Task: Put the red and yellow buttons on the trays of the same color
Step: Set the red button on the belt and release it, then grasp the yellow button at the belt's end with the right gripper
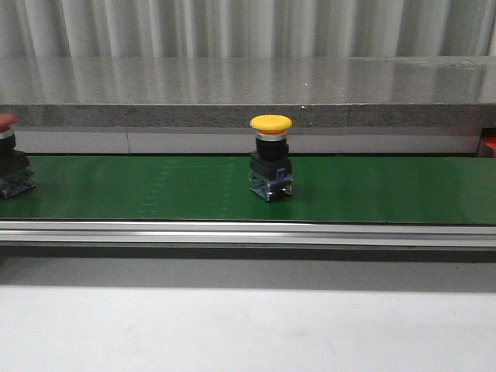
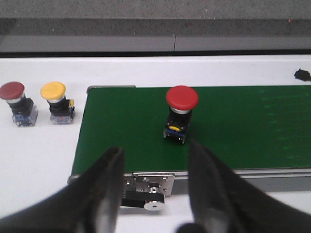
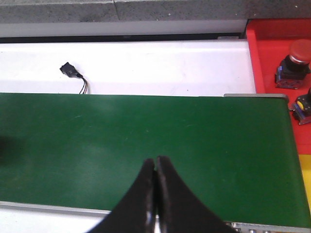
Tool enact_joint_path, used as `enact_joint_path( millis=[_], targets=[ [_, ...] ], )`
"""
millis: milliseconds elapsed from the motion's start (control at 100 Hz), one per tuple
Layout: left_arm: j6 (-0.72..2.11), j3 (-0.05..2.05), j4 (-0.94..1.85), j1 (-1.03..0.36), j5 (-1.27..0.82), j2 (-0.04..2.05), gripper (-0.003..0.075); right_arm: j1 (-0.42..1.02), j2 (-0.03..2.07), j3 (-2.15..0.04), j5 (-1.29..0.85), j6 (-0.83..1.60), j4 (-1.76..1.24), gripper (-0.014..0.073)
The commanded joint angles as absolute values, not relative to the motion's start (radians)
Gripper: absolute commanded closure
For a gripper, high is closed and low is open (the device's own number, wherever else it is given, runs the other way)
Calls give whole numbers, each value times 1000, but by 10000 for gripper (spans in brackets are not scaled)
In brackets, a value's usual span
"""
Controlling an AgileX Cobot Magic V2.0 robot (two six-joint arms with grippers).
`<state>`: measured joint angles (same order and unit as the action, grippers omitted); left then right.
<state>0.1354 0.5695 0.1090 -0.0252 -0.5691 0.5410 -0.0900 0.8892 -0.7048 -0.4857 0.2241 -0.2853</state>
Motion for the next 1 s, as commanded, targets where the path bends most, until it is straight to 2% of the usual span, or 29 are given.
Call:
enact_joint_path(
  millis=[0,70,550,650,740,800,840,910,960,990],
  targets=[
    [124,594,113,-34,-497,501,628,-91,877,-731,-423,230,-298,662],
    [124,594,102,-34,-497,484,741,-91,877,-731,-423,230,-298,662],
    [126,592,82,-34,-497,486,741,-91,877,-731,-399,230,-298,662],
    [126,592,82,-34,-497,486,741,-91,878,-730,-407,230,-298,625],
    [126,592,82,-34,-497,486,741,-91,878,-730,-427,230,-298,470],
    [126,592,82,-34,-497,486,741,-91,878,-730,-445,230,-298,319],
    [126,592,82,-34,-497,486,741,-91,878,-730,-453,230,-301,178],
    [126,592,82,-34,-497,486,741,-91,878,-730,-469,230,-319,13],
    [126,592,82,-34,-497,486,741,-91,878,-730,-470,230,-336,-62],
    [126,592,82,-34,-497,486,741,-89,878,-732,-470,232,-339,-71]
  ],
)
